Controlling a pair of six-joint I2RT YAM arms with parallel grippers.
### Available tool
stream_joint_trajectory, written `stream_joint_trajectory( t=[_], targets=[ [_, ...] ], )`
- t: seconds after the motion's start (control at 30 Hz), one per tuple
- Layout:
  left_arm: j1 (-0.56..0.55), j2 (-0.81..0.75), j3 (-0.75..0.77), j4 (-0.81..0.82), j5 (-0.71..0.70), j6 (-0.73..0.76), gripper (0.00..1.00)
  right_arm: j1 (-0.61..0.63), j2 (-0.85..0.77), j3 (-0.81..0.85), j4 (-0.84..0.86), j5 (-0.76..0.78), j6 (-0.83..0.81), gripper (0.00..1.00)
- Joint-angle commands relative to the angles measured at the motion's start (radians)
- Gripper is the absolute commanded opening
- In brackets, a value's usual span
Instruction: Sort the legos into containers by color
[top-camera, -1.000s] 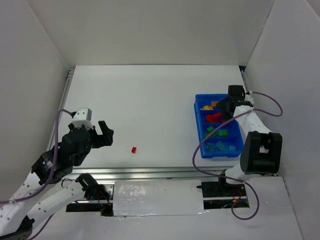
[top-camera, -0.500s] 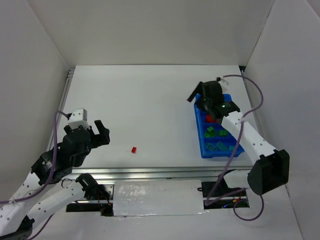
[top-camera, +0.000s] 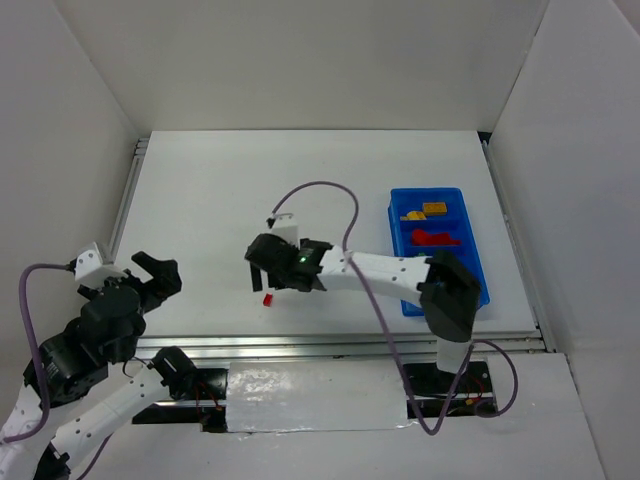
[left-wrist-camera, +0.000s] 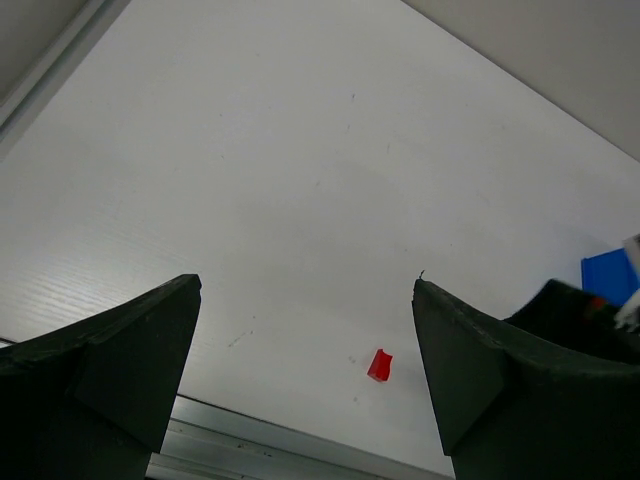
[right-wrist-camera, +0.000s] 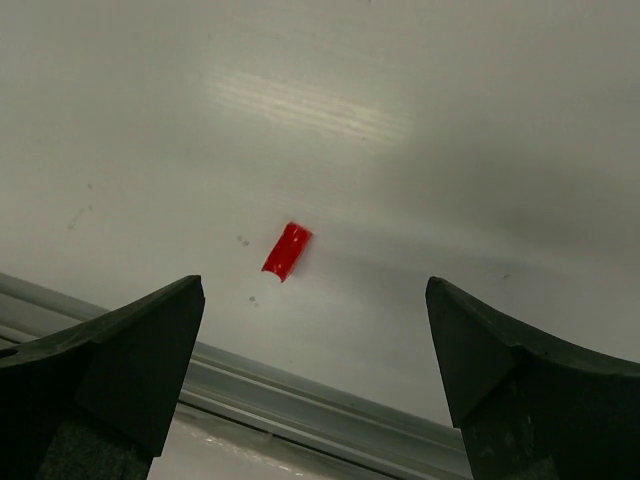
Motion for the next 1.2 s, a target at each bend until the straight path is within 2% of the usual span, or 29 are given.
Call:
stream_joint_trajectory(
  t=[0.0,0.1,0.23,0.33,0.5,0.7,0.73,0.83,0.9,0.93,1.0,1.03,1.07,1.13,1.17],
  targets=[
    [0.006,-0.024,0.028,-0.014,-0.048,-0.038,1.00,0.073,0.107,0.119,-0.107,0.080,0.059,0.99],
    [0.006,-0.030,0.018,0.012,-0.031,-0.015,1.00,0.110,0.207,0.208,-0.154,0.112,0.099,0.98],
    [0.006,-0.015,0.016,0.027,-0.013,0.010,0.99,0.123,0.273,0.250,-0.129,0.097,0.114,0.94],
    [0.006,-0.004,0.013,0.041,0.006,0.027,0.99,0.124,0.316,0.268,-0.140,0.100,0.128,0.83],
    [0.006,-0.007,0.007,0.061,0.024,0.045,0.99,0.123,0.341,0.245,-0.105,0.096,0.134,0.79],
    [0.006,-0.018,0.005,0.067,0.032,0.053,1.00,0.120,0.430,0.295,-0.129,0.091,0.136,0.71],
    [0.006,-0.019,0.004,0.069,0.033,0.054,1.00,0.120,0.431,0.293,-0.131,0.097,0.140,0.67],
    [0.006,-0.024,-0.001,0.082,0.044,0.067,0.99,0.121,0.442,0.276,-0.124,0.096,0.148,0.61],
    [0.006,-0.024,-0.001,0.084,0.047,0.068,1.00,0.120,0.442,0.267,-0.120,0.093,0.148,0.54],
    [0.006,-0.022,-0.001,0.084,0.047,0.070,1.00,0.120,0.441,0.252,-0.106,0.083,0.146,0.45],
    [0.006,-0.022,-0.002,0.085,0.049,0.071,0.99,0.120,0.430,0.232,-0.089,0.074,0.142,0.34],
    [0.006,-0.022,-0.002,0.085,0.050,0.074,1.00,0.120,0.427,0.226,-0.074,0.070,0.137,0.18],
    [0.006,-0.022,-0.002,0.089,0.052,0.074,1.00,0.120,0.425,0.222,-0.071,0.066,0.137,0.07],
    [0.006,-0.024,-0.002,0.089,0.053,0.074,1.00,0.120,0.419,0.219,-0.077,0.070,0.137,0.00],
    [0.006,-0.024,-0.004,0.090,0.053,0.076,1.00,0.118,0.411,0.218,-0.078,0.073,0.137,0.00]
  ],
)
